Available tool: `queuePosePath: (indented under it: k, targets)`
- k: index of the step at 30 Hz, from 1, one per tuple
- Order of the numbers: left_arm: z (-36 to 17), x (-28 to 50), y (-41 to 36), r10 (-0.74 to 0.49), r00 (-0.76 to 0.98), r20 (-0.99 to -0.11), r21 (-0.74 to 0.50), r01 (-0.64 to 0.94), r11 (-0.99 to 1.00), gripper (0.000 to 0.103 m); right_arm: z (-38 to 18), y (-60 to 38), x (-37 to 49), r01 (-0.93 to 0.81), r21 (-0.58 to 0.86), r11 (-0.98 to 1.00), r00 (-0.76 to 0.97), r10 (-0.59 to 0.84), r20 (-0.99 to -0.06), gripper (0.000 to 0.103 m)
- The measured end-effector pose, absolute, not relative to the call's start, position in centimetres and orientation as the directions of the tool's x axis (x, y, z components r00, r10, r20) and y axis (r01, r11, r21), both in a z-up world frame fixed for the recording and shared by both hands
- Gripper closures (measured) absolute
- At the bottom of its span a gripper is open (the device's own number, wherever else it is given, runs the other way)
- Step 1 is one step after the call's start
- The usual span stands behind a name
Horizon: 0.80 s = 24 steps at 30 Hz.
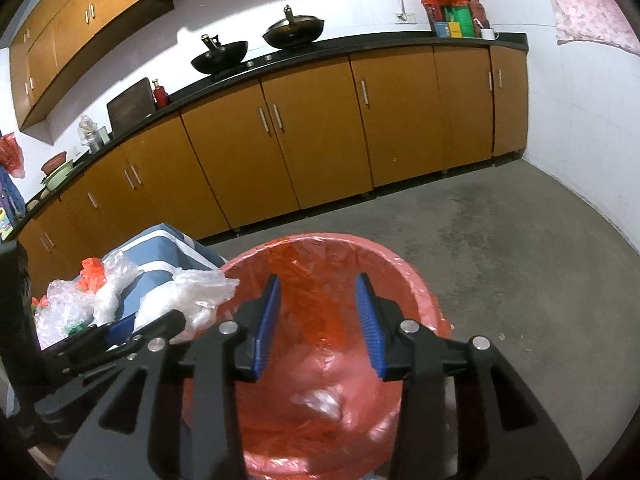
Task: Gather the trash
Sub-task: 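Return the left tool to the table and grasp the red plastic bag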
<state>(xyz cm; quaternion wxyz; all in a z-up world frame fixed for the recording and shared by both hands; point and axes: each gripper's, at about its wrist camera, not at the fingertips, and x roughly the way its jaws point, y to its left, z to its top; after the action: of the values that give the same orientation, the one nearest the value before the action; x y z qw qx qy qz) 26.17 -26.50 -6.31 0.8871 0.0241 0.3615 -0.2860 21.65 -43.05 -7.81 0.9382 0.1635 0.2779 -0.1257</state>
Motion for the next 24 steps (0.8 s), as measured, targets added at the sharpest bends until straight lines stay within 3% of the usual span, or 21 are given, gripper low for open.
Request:
queuePosePath:
  k: [7,14,24]
  targets:
    - [-6.0,25.8,-26.0,-0.509,0.568,-0.646,-0.178,0.537,0.825,0.05,-7.5,-42.3,20.9,0.33,0.227,0.916,0.814,-0.154,-0.561,0.062]
    - [-4.7,24.6,-22.1,-0.443,0.658,-0.609,-0.128,0.47,0.873,0.047,-6.2,-40.2,20.6,0.278,0.216,0.936,0.832,-0.122,-0.541,0.06]
    - [-3.4,20.7,-10.0,-0.195,0.829,-0.525,0.003,0.231,0.973,0.039,-5.9,-31.2,22.3,0.091,0.21,0.973,0.838,0.039,-0.545,0.06]
